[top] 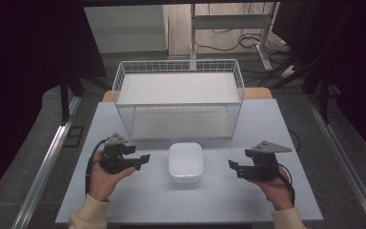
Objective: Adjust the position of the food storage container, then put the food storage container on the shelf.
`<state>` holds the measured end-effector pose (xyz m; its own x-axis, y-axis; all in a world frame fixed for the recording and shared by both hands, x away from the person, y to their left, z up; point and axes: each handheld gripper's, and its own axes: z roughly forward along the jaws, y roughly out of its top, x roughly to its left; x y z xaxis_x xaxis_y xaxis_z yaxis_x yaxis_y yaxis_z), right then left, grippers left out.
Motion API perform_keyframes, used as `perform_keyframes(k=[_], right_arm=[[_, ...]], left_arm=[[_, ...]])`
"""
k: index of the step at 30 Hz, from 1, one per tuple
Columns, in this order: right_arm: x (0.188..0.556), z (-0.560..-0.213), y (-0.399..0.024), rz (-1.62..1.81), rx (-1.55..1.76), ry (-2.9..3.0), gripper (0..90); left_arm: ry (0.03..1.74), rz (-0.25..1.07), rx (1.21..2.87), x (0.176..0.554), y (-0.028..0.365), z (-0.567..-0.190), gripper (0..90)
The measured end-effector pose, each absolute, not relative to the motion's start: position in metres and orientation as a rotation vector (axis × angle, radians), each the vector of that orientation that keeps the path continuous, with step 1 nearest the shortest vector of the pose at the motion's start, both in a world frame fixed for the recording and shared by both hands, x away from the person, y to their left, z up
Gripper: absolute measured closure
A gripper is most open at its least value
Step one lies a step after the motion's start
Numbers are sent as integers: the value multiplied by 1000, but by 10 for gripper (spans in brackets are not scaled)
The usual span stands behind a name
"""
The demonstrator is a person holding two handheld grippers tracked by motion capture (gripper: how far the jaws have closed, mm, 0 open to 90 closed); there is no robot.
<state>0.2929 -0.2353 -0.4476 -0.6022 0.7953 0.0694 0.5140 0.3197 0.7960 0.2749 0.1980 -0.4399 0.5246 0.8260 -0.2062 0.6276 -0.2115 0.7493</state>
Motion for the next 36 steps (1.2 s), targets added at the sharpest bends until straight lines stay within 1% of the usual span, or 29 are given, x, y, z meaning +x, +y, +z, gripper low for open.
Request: perform_keyframes(k=[2,7,10,14,21,22,23,28,29,30,31,33,35,36], right_arm=[[297,-446,-224,1177,1165,2259,230],[300,-451,-217,1165,1200,2259,198],[302,-452,-214,1176,1242,2249,195],[300,-450,-213,1202,1240,2232,188],[296,-448,-211,1241,1223,2231,203],[297,-447,-210,1253,1217,2236,226],[297,-447,-210,1253,1217,2236,226],[300,-448,-206,1291,1275,2266,264],[300,-447,-205,1298,1281,2270,268],[301,-448,-204,1303,1278,2278,272],[301,-448,-204,1303,1278,2278,272],[302,-448,-200,1310,1278,2292,279],[303,-449,-196,1311,1276,2311,283],[305,-451,-193,1302,1275,2324,284]], left_arm=[[1180,301,1917,272,203,-437,297],[1194,257,1898,268,213,-442,290],[1264,207,1852,271,217,-448,286],[1279,199,1850,273,215,-449,285],[1288,201,1848,275,212,-451,282],[1289,198,1845,275,211,-451,280],[1289,191,1845,275,211,-452,280],[1266,98,1831,281,201,-459,282],[1266,98,1831,281,201,-459,282],[1256,57,1815,283,198,-463,283],[1256,57,1815,283,198,-463,283],[1257,7,1797,287,195,-468,283],[1261,-13,1788,290,191,-470,283],[1259,-63,1752,292,188,-470,284]])
